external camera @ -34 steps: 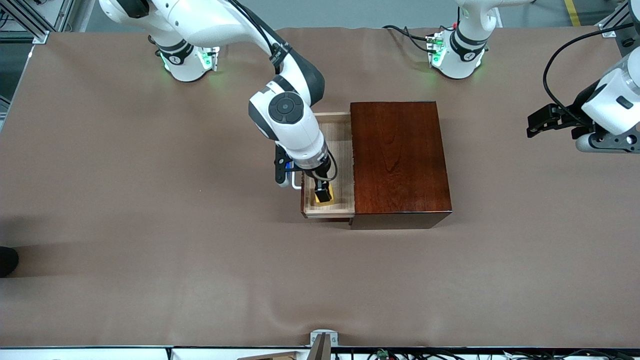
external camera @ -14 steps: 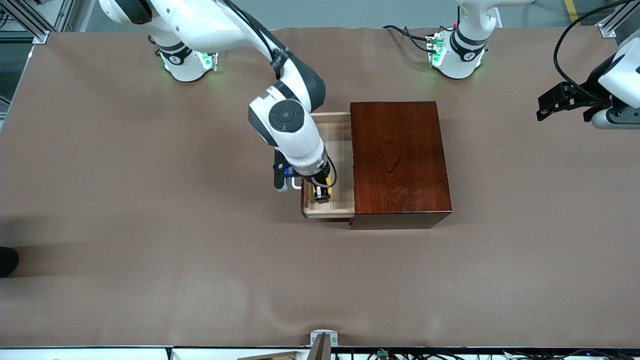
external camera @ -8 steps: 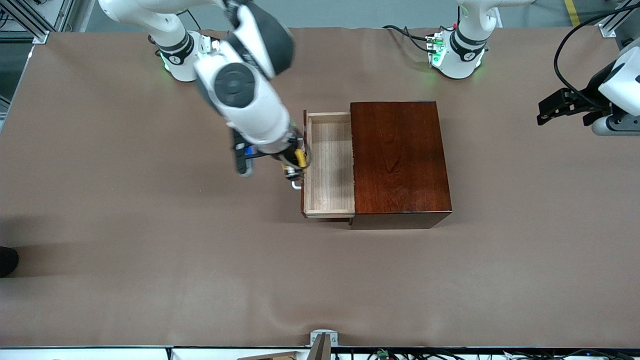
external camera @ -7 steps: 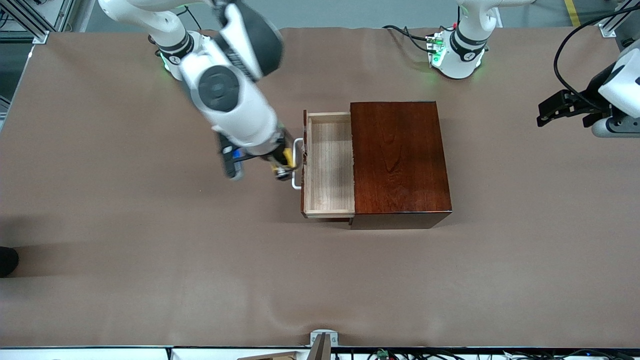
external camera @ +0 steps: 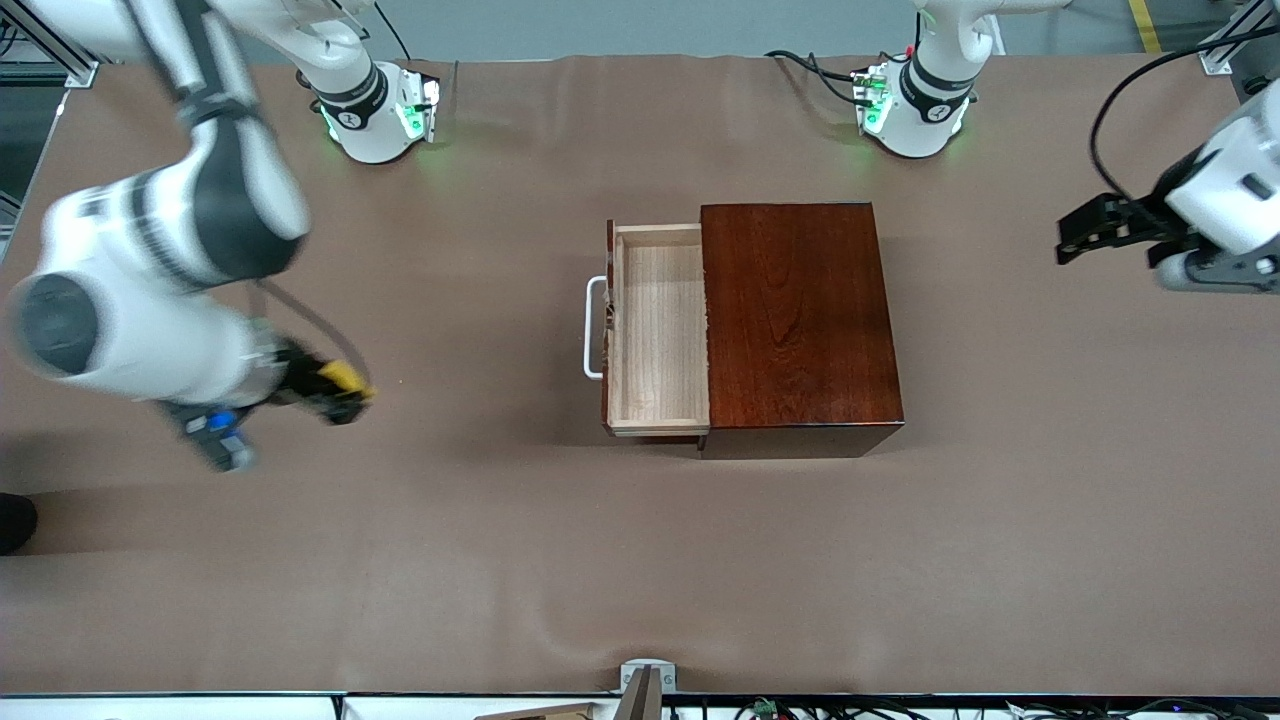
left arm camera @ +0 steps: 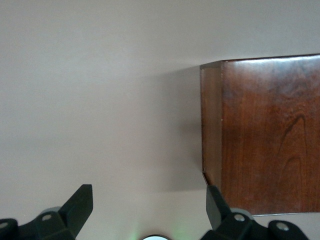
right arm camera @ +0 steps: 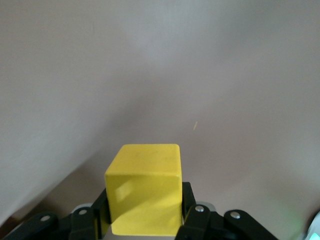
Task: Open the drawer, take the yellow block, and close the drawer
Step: 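Lift the yellow cube out with the right gripper and carry it aside, then reach the left gripper to the drawer front while the right gripper holds the cube, then push the drawer shut into the box with the left gripper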
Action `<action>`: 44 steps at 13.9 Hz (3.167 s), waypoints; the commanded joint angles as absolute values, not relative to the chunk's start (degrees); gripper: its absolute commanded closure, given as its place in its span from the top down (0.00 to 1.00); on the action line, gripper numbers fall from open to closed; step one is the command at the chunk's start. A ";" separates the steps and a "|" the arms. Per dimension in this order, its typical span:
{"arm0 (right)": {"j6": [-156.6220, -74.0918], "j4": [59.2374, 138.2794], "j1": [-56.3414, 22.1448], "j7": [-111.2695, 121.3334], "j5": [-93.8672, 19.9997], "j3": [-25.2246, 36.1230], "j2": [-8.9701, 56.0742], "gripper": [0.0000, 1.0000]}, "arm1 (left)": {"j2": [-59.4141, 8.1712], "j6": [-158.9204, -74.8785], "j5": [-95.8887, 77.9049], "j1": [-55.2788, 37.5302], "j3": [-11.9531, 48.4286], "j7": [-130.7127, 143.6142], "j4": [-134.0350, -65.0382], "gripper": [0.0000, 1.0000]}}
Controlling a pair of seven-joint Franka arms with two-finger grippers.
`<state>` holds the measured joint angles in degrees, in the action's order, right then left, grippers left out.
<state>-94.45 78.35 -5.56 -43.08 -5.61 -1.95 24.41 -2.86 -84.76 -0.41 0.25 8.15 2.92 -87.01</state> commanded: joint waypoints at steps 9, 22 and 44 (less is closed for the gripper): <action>-111.25 100.79 18.52 4.27 0.61 -3.43 18.46 0.25 | -17.31 -92.44 -1.32 -23.17 11.16 53.91 -78.84 1.00; -131.12 113.19 35.42 27.25 2.90 -3.34 27.69 0.16 | -36.02 -121.27 -0.53 -45.26 10.11 121.85 -75.32 1.00; -132.98 122.52 38.23 29.53 3.60 -3.43 21.88 0.54 | -40.08 -102.85 12.48 -49.57 3.69 147.57 -75.06 1.00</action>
<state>-133.67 121.26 38.27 31.36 2.16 -3.26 23.71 -40.60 -109.39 10.32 -48.93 4.65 146.45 -73.91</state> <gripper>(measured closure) 0.441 0.000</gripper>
